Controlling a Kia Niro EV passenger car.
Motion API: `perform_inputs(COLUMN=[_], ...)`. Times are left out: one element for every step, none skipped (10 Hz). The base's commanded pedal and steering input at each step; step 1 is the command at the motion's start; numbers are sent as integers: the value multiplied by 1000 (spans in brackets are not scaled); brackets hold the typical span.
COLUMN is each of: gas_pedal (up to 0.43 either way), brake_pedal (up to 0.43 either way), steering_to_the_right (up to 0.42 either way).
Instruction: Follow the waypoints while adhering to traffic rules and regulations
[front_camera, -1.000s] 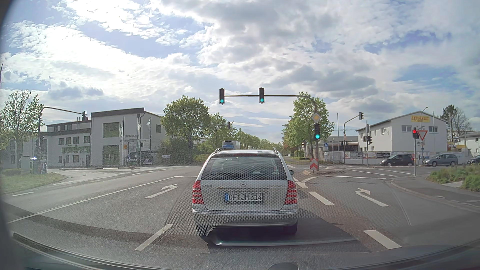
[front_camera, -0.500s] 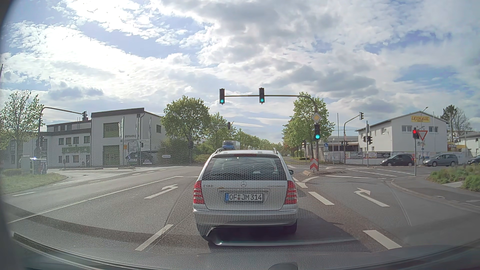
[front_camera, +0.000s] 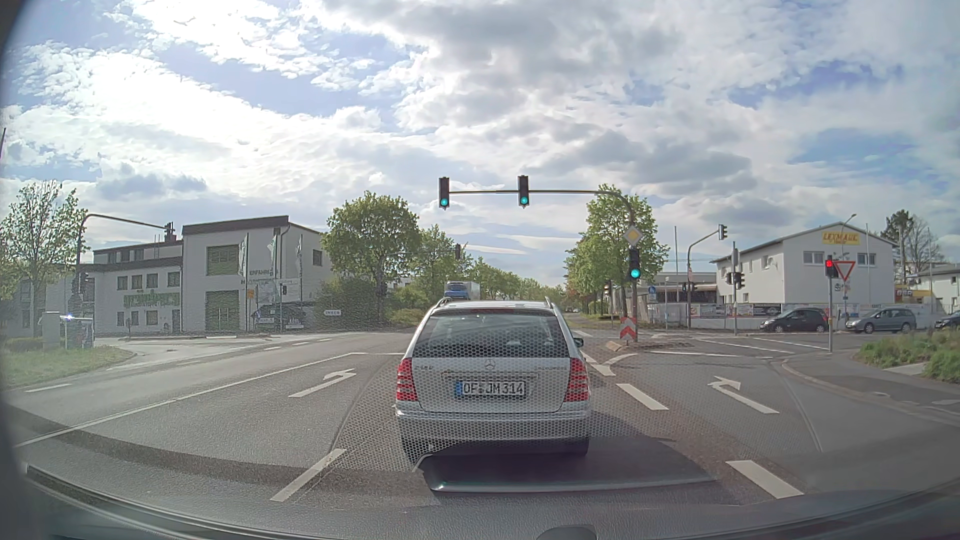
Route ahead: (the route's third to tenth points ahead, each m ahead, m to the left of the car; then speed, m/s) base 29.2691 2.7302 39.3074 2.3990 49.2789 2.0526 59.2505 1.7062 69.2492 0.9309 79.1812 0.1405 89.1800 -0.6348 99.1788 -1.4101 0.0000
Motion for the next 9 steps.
perform_inputs(gas_pedal=[0, 0, 0, 0, 0, 0, 0, 0, 0], brake_pedal=[201, 159, 91, 0, 0, 0, 0, 0, 0], steering_to_the_right=[-3, -3, -3, -3, -3, -3, -3, -3, -3])
